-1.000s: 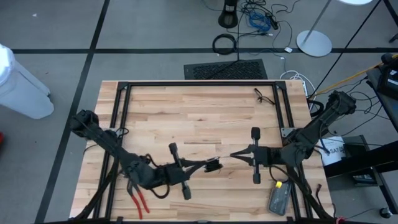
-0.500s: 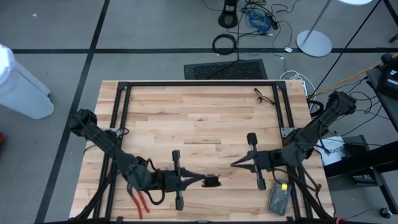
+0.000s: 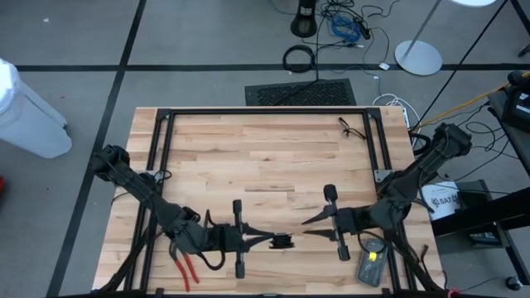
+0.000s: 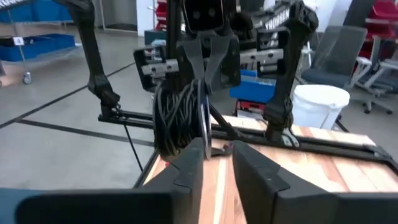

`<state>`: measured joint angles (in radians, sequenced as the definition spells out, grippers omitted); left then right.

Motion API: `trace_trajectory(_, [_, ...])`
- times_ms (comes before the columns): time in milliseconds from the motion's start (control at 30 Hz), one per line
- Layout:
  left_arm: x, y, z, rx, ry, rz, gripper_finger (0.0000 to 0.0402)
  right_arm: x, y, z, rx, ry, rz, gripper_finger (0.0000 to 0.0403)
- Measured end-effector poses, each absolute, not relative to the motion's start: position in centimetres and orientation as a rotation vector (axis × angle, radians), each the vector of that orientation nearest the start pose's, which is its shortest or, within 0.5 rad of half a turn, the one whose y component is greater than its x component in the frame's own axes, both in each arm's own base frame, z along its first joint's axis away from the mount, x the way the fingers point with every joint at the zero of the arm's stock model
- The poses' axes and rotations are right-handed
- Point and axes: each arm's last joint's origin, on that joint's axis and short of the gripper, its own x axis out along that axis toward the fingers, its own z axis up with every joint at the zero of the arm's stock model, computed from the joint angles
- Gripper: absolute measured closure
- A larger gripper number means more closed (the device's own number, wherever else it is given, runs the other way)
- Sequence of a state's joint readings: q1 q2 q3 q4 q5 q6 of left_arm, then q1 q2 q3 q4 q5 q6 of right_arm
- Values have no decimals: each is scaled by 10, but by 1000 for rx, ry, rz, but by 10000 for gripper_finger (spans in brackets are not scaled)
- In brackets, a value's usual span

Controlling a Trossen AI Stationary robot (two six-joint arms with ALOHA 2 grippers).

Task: Coil cords
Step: Uncoil the black wire from the black spool

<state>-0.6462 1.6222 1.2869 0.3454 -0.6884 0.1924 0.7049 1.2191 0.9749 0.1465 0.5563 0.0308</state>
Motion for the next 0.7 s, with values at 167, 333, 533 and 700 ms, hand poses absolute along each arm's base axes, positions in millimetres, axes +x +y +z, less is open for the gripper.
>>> trace_trajectory(167, [311, -210, 344, 127, -5, 47, 401, 220, 166, 339, -11, 90, 144, 293])
trace_trajectory(333, [313, -207, 340, 108, 34, 54, 401, 220, 166, 338, -1, 102, 145, 285])
trace_trajectory(533, [319, -196, 331, 36, 102, 90, 401, 223, 161, 335, -8, 131, 124, 285])
trace_trajectory(700, [324, -191, 325, 31, 136, 107, 402, 226, 154, 328, -4, 195, 95, 285])
